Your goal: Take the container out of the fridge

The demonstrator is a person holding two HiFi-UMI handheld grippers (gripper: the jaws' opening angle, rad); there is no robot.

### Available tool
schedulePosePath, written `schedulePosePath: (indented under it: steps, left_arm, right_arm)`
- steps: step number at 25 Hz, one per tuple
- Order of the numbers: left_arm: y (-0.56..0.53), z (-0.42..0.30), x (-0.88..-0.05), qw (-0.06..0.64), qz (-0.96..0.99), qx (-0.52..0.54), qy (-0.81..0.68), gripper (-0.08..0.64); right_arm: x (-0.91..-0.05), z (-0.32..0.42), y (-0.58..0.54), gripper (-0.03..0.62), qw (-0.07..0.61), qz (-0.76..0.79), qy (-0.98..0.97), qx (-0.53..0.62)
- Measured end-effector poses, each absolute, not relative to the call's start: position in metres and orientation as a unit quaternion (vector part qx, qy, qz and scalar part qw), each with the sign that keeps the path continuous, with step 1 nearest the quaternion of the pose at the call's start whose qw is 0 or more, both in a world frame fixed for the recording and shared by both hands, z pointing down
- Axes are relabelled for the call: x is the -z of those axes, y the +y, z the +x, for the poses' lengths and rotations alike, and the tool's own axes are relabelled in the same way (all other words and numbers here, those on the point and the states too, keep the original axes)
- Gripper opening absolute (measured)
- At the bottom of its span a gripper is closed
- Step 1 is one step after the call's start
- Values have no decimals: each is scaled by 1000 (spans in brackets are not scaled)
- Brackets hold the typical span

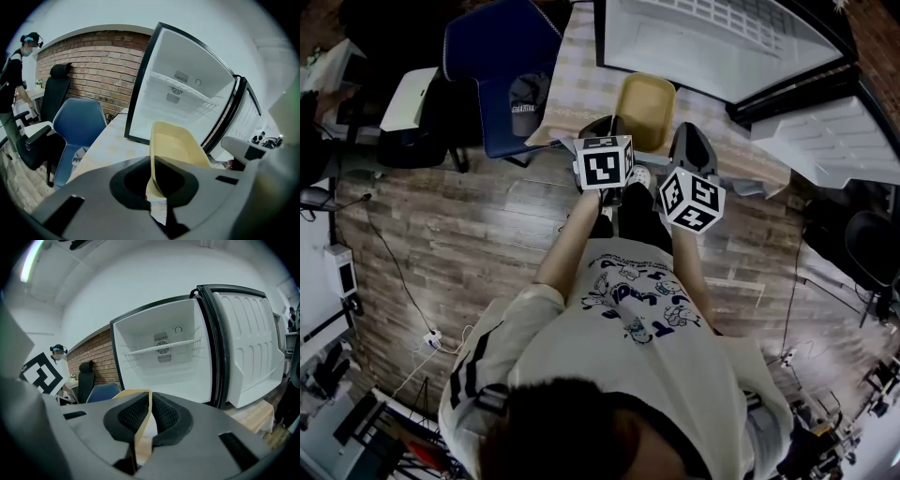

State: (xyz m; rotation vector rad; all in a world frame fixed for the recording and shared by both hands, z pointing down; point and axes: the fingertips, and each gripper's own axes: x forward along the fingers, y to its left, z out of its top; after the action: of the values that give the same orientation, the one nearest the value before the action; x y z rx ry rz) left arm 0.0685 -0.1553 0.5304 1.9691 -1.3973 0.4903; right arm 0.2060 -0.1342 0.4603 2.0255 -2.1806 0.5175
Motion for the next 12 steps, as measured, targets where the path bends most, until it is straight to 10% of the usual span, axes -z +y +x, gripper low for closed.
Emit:
schedulePosePath:
  steps: [12]
  left_arm:
    - [-128, 67, -530, 331, 762, -194, -522, 31]
  right_arm:
    - [-457, 205, -115, 43, 63, 676, -716, -164]
